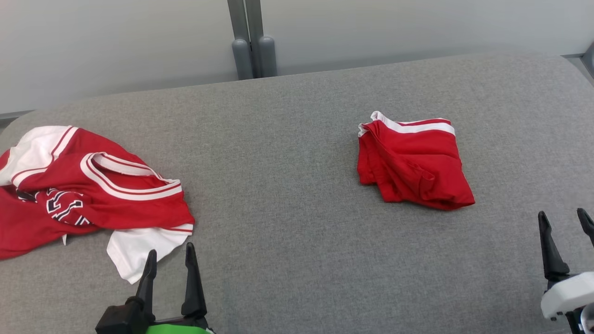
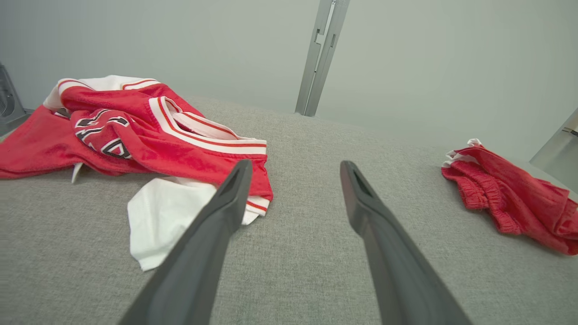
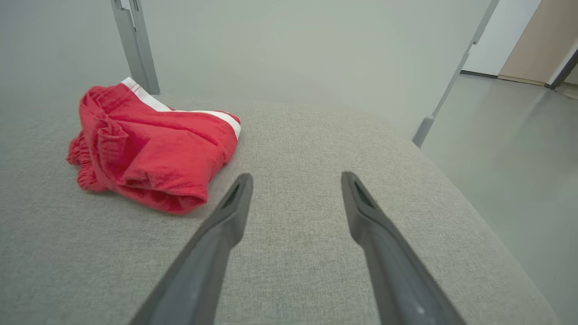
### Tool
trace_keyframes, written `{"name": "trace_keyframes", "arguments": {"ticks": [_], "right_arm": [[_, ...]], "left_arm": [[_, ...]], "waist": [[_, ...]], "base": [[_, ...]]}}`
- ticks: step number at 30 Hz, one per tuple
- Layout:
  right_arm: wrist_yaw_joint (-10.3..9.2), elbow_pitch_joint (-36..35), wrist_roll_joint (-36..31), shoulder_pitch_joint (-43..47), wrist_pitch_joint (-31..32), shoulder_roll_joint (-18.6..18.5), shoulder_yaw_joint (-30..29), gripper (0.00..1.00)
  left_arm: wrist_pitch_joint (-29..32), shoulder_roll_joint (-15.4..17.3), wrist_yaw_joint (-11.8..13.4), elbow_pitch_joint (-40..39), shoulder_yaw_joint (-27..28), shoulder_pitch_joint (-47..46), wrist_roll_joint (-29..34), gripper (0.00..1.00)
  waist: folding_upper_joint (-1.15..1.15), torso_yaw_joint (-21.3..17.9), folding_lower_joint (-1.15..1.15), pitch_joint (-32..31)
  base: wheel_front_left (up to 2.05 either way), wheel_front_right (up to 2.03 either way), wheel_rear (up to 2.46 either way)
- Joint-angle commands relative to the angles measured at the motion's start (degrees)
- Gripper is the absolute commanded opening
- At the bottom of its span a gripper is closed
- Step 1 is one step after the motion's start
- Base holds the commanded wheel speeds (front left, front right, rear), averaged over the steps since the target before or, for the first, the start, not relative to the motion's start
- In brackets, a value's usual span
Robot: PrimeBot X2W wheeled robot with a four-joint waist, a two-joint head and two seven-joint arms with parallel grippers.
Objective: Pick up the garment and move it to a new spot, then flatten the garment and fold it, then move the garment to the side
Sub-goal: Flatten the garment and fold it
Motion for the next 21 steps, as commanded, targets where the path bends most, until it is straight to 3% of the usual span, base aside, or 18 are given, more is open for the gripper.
{"name": "trace_keyframes", "arguments": {"ticks": [1, 8, 9, 10, 16, 21], "right_arm": [[0.01, -0.8, -1.3, 1.1, -0.2, 0.8, -1.2, 1.00], [0.01, -2.9, -3.3, 1.3, -0.2, 2.8, -2.7, 1.00], [0.01, -2.8, -2.8, 0.8, -0.2, 2.7, -2.1, 0.38], [0.01, -2.7, -2.4, 0.2, -0.2, 2.5, -1.3, 0.00], [0.01, 1.1, -3.7, -8.6, -0.2, 1.5, 4.1, 0.00], [0.01, 11.7, -7.7, -17.9, -0.2, 3.3, 8.4, 0.00]], "left_arm": [[-0.2, 0.1, -0.4, -0.1, 0.7, 1.1, 1.0, 1.00], [-0.2, 0.1, -1.5, -0.7, 2.0, 1.1, 1.5, 1.00], [-0.2, 0.1, -1.5, -0.8, 2.0, 0.7, 1.6, 1.00], [-0.2, 0.1, -1.4, -0.9, 2.0, 0.4, 1.6, 1.00], [-0.2, 0.1, -1.9, -1.1, 1.4, -1.0, 2.4, 1.00], [-0.2, 0.1, -2.0, -0.8, -0.1, -2.3, 2.7, 1.00]], "waist": [[0.00, 0.0, 0.00, 0.1], [0.00, 0.4, 0.00, 1.1], [0.00, 0.6, 0.00, 1.4], [0.00, 0.8, 0.00, 1.7], [0.00, 2.5, 0.00, 4.2], [0.00, 4.6, 0.00, 6.6]], "base": [[0.00, 0.00, 0.00], [0.00, 0.00, 0.00], [0.00, 0.00, 0.00], [0.00, 0.00, 0.00], [0.00, 0.00, 0.00], [0.00, 0.00, 0.00]]}}
